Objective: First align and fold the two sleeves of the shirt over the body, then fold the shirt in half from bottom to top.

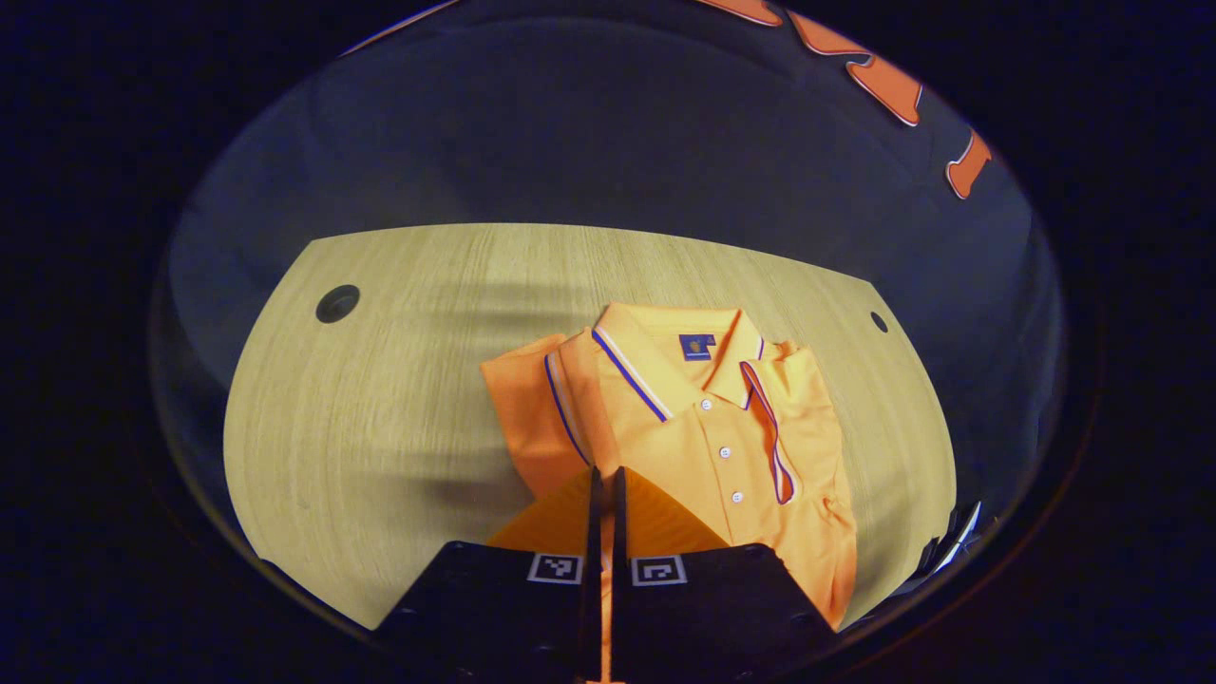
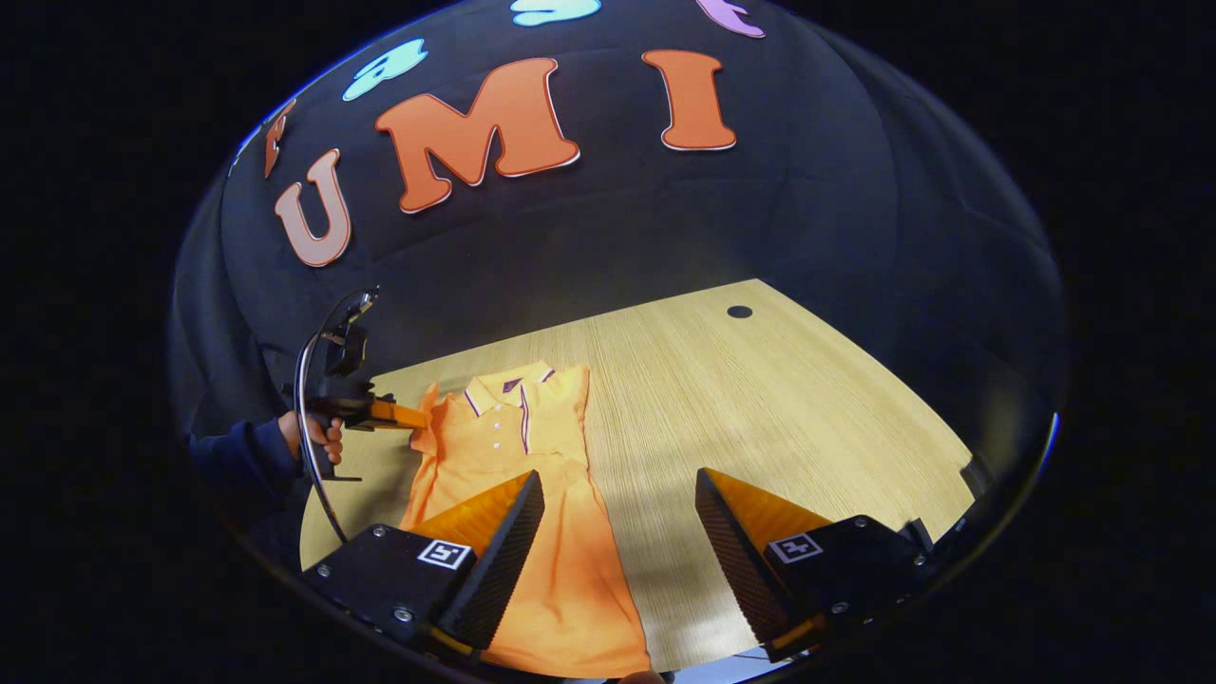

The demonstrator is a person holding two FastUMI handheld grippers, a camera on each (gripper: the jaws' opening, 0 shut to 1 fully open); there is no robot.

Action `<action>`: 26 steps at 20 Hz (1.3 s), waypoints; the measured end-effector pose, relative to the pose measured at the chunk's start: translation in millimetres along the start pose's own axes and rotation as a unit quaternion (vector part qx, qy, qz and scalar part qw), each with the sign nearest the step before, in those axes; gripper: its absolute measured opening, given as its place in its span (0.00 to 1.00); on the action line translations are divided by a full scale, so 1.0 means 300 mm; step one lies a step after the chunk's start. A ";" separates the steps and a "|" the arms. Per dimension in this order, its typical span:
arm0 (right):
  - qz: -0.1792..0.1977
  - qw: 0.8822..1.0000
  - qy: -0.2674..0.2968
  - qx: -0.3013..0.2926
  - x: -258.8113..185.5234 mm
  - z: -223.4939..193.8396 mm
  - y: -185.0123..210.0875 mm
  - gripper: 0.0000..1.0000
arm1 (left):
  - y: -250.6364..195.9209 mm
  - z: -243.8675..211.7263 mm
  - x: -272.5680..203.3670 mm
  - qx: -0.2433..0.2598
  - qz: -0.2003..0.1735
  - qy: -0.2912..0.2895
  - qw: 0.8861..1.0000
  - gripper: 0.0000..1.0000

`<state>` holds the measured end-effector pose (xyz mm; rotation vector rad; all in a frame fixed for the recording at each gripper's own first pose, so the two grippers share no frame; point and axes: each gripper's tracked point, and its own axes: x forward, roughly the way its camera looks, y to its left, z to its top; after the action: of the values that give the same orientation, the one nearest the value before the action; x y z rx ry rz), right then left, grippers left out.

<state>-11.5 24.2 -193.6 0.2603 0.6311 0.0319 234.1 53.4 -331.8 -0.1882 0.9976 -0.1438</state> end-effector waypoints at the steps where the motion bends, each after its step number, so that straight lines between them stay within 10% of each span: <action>1: -0.002 1.000 0.004 0.003 -0.008 -0.015 -0.003 0.98 | -0.022 -0.003 0.015 -0.001 -0.008 0.004 1.000 0.06; 6: -0.023 0.999 0.018 0.019 -0.020 -0.073 -0.011 0.98 | -0.158 -0.037 0.066 -0.011 -0.089 0.023 0.996 0.17; 8: -0.033 0.999 0.022 0.027 -0.036 -0.097 -0.015 0.98 | -0.192 -0.073 0.070 -0.007 -0.114 0.036 0.993 0.32; 9: -0.037 0.999 0.025 0.030 -0.037 -0.109 -0.011 0.98 | -0.197 -0.092 0.082 -0.001 -0.113 0.041 0.993 0.60; 11: -0.039 0.998 0.031 0.028 -0.036 -0.134 -0.006 0.98 | -0.186 -0.128 0.064 0.020 -0.104 0.040 0.994 0.84; 14: -0.025 0.999 0.041 0.012 -0.040 -0.170 0.011 0.98 | -0.185 -0.151 -0.015 0.041 -0.089 0.007 0.995 0.96; 26: 0.078 0.993 0.066 -0.059 -0.092 -0.305 -0.004 0.99 | -0.226 -0.302 -0.593 0.064 -0.012 -0.211 0.975 0.96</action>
<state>-87.5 41.4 -248.9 0.1924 0.7375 0.2371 60.2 15.6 -218.7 -0.1059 0.5599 -0.1819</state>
